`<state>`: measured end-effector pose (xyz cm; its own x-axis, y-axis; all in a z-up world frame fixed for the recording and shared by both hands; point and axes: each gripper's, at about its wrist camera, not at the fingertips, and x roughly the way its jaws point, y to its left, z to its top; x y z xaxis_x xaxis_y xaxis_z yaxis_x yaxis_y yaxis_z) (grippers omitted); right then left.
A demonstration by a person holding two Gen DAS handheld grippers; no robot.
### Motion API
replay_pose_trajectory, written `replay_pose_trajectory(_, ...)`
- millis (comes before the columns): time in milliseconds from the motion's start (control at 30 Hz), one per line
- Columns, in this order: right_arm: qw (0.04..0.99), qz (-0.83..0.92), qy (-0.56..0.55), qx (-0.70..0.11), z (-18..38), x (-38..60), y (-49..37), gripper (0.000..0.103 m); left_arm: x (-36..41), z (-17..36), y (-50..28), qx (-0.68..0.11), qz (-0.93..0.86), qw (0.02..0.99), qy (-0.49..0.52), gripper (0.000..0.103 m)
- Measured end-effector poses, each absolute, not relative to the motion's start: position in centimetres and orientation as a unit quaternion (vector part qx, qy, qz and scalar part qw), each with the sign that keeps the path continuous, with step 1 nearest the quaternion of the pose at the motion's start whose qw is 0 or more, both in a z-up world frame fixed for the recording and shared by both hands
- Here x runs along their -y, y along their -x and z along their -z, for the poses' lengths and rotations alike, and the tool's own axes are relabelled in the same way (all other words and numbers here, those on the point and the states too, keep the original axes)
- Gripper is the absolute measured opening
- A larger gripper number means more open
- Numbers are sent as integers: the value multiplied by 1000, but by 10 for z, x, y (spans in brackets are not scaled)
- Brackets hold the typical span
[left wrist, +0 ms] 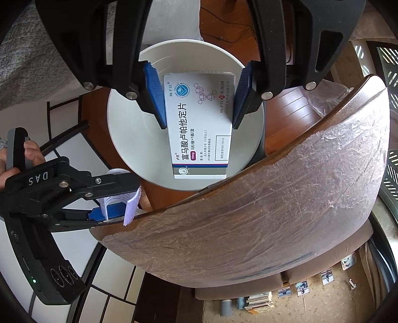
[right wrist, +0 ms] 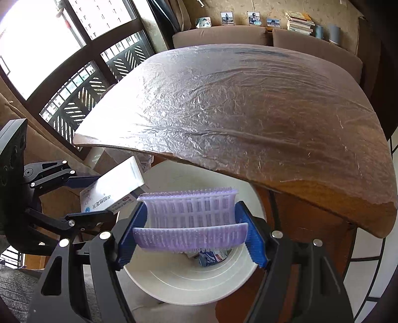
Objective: Collect trash
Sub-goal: 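Carry the medicine box and hair roller over the white bin with both tools, then open both tools to drop the medicine box and hair roller into the bin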
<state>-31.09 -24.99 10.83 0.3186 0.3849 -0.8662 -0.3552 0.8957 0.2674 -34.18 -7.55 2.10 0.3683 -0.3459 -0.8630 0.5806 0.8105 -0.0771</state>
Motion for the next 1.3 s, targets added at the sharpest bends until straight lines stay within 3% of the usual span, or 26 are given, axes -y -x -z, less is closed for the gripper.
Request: replay_pose_trajectory(1300, 775, -196, 33, -601, -8, 223, 296, 72, 112, 73, 319, -566, 257, 762, -179, 52)
